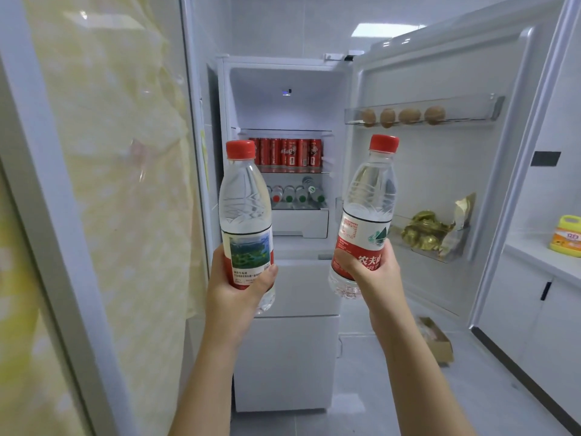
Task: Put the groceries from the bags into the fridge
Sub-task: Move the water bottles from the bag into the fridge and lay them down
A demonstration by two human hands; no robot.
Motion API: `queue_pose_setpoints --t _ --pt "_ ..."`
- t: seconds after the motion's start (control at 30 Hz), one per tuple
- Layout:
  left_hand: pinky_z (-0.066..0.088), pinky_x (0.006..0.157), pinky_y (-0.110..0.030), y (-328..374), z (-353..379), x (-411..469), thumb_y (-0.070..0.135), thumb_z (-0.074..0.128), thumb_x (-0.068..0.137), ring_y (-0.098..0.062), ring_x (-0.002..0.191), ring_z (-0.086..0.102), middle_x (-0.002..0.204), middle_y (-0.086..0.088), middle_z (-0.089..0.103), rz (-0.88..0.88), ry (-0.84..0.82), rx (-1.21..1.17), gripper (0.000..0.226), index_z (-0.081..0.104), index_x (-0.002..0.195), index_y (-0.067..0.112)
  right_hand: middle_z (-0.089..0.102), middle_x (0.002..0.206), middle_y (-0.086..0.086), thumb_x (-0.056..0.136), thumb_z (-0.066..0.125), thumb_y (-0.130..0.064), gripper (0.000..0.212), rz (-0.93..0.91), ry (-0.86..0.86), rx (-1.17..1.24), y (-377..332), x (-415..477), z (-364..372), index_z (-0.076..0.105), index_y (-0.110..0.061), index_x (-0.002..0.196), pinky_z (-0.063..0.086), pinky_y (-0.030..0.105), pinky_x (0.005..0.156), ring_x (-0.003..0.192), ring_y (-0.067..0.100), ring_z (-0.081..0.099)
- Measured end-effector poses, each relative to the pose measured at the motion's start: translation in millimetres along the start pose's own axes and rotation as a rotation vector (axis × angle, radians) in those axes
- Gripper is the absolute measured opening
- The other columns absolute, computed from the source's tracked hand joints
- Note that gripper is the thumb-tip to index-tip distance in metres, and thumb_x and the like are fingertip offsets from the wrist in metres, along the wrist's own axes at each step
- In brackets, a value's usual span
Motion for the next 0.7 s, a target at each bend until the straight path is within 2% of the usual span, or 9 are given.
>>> queue_pose_setpoints --t 0.13,0.27,0.37,0.5,0.7 --pt "0.053 0.076 -0.022 -5 -3 13 0.011 0.081 0.074 -0.004 0.086 0.068 0.093 0.021 0.07 -0.015 -0.045 -0.008 0.048 0.056 0.107 0.036 0.069 0.097 -0.006 0.078 0.077 -0.008 0.041 0.011 0.021 -0.012 7 3 10 0.056 -0.031 0.104 0.052 0.016 0.064 0.079 0.0 0.067" --pt "0.053 0.081 -0.027 -12 -6 25 0.012 0.081 0.074 -0.006 0.089 0.069 0.096 0.018 0.071 -0.017 -0.046 -0.026 0.049 0.057 0.108 0.038 0.069 0.098 -0.003 0.078 0.077 -0.008 0.04 0.025 0.036 -0.009 13 8 16 0.057 -0.028 0.107 0.051 0.02 0.069 0.08 0.003 0.068" --pt "0.053 0.081 -0.028 -18 -6 31 0.013 0.081 0.073 -0.006 0.089 0.069 0.096 0.018 0.071 -0.023 -0.049 -0.03 0.048 0.057 0.107 0.038 0.069 0.098 -0.002 0.078 0.077 -0.007 0.04 0.028 0.046 -0.015 18 14 19 0.058 -0.027 0.106 0.051 0.018 0.067 0.08 0.003 0.068" --pt "0.053 0.073 -0.016 -31 -2 45 0.01 0.081 0.074 -0.001 0.085 0.068 0.092 0.023 0.07 -0.017 -0.049 -0.004 0.049 0.056 0.105 0.039 0.068 0.098 -0.004 0.078 0.077 -0.006 0.041 0.038 0.053 -0.022 31 31 21 0.056 -0.028 0.106 0.051 0.014 0.062 0.079 0.0 0.067" --pt "0.05 0.056 -0.011 -63 14 73 0.003 0.077 0.078 0.003 0.066 0.064 0.08 0.024 0.069 -0.034 -0.031 0.003 0.046 0.054 0.101 0.035 0.069 0.094 -0.005 0.078 0.077 -0.006 0.039 0.052 0.042 -0.028 62 73 26 0.057 -0.027 0.103 0.05 0.016 0.065 0.078 0.001 0.067"
Point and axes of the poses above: each hand's wrist, its own x-axis towards the middle knuckle, its own z-axis out of the palm, y = z × x, the point moved 4 cm from there along x, towards the middle knuckle
